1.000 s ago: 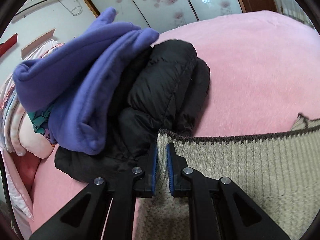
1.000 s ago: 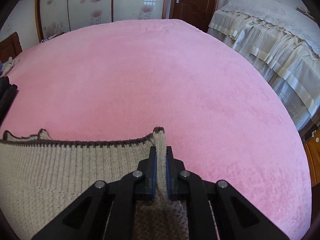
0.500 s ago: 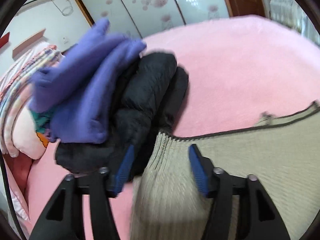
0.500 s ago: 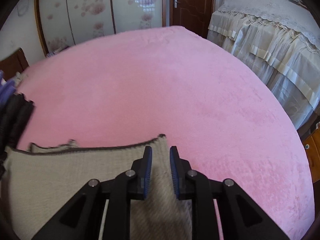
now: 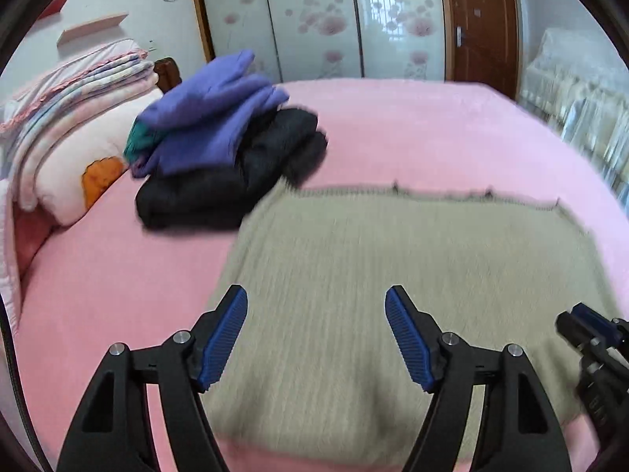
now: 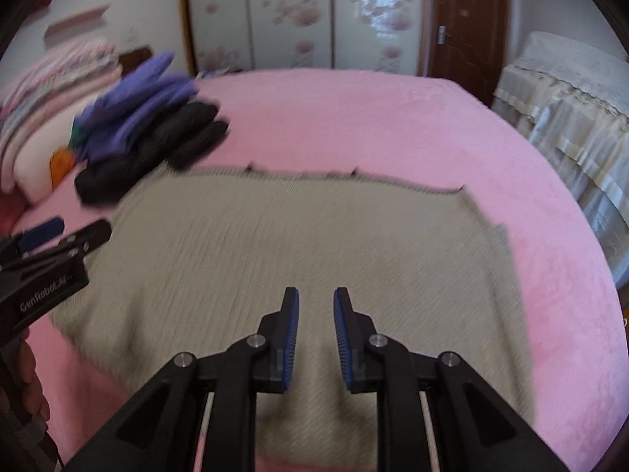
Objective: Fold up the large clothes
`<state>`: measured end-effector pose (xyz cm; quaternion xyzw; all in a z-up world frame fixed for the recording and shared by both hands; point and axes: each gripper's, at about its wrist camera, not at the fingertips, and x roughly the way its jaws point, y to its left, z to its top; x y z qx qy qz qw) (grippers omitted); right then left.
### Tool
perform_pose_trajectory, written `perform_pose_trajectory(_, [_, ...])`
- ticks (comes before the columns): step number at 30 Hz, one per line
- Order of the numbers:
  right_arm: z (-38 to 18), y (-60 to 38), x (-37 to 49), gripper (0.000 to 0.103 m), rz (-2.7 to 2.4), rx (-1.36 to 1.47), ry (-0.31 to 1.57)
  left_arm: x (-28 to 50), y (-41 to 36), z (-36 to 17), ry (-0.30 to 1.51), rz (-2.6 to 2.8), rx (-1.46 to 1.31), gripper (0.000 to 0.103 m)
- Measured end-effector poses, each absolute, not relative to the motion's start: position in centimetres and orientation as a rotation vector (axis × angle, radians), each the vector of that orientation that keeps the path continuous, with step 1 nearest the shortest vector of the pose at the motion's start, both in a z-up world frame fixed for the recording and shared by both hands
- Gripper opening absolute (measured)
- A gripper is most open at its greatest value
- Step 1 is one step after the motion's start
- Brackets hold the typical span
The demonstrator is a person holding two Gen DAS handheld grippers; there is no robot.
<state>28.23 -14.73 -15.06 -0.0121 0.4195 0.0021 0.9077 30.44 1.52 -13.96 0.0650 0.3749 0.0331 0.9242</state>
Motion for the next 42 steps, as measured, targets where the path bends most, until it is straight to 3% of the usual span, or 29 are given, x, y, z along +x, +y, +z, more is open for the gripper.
perform_pose_trajectory(7, [-19.8, -18.2, 25.5, 0.017, -0.091, -0.100, 0.930, 29.7, 5.7, -19.0, 0.793, 0.253, 0.323, 0.072])
perform_pose_trajectory(12, [-20.0, -25.1, 24.5, 0.014, -0.212, 0.013, 0.935, 31.0, 12.5, -21.4, 0.881, 0.334, 0.138, 0.079])
perform_pose_trajectory(14, [-19.9, -27.5, 24.3, 0.000, -0.223, 0.100, 0.935, 30.8, 13.6, -21.6, 0.879, 0.315, 0.069, 0.080])
perform_pose_trajectory(24, [-21.2, -28.7, 24.1, 0.000, -0.269, 0.144, 0.934, 32.0, 14.1, -22.4, 0.902, 0.303, 0.066, 0.081])
perform_pose_trajectory(35, [-15.2, -27.1, 20.5, 0.003, -0.257, 0.269, 0.913, 29.5, 12.7, -15.3, 0.898, 0.223, 0.005, 0.082])
perform_pose_trajectory(42, [-11.1, -23.7, 19.0, 0.005, -0.202, 0.273, 0.876, 25.7, 10.6, -11.2, 0.869, 0.151, -0.031, 0.091])
